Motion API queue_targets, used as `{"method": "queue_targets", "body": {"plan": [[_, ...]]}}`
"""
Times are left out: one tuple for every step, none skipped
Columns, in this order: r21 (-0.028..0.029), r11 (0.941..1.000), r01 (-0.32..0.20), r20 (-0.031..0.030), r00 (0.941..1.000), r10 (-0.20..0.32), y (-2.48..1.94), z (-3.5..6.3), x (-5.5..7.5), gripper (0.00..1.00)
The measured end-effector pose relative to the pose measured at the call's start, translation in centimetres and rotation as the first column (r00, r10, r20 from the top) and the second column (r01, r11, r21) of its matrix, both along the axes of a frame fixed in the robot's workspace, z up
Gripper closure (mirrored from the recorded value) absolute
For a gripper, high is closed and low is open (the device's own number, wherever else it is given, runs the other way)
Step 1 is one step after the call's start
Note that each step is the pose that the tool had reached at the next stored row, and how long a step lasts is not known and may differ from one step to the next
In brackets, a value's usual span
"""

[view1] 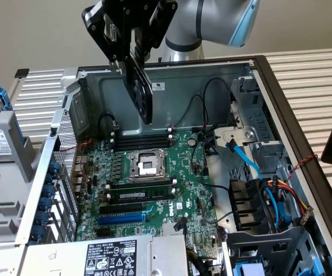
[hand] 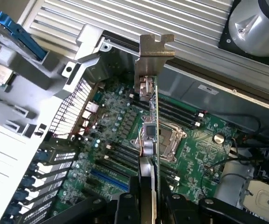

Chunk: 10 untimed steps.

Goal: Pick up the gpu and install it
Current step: 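Insert the gpu into the slot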

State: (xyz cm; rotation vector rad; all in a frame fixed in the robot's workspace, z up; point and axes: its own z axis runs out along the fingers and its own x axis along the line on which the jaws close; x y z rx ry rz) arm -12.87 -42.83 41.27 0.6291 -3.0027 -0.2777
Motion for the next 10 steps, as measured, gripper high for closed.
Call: {"method": "queue_targets", "body": {"plan": [[-0.0001,0.9998,-0.019,0.0009,0.9998,0.019,0.00,0.00,0.00,0.73],[-0.0001,0.9993,-0.037,0.0018,0.9993,0.037,0.00,0.00,0.00,0.73],[-0.0001,0.9985,-0.056,0.0023,0.9985,0.056,0.00,0.00,0.00,0.73],[-0.0002,0.9972,-0.074,0.0026,0.9972,0.074,0.00,-0.01,0.00,0.73],[-0.0002,0.9958,-0.091,0.0029,0.9958,0.091,0.00,-0.02,0.00,0.73],[-0.0002,0.9941,-0.109,0.0029,0.9941,0.109,0.00,-0.02,0.00,0.73],[-0.0002,0.9918,-0.128,0.0031,0.9918,0.128,0.00,-0.03,0.00,0.73],[-0.0002,0.9894,-0.145,0.0032,0.9894,0.145,0.00,-0.04,0.00,0.73],[-0.0001,0.9866,-0.163,0.0033,0.9866,0.163,0.00,-0.05,0.00,0.73],[-0.0002,0.9833,-0.182,0.0038,0.9833,0.182,0.00,-0.05,0.00,0.73]]}}
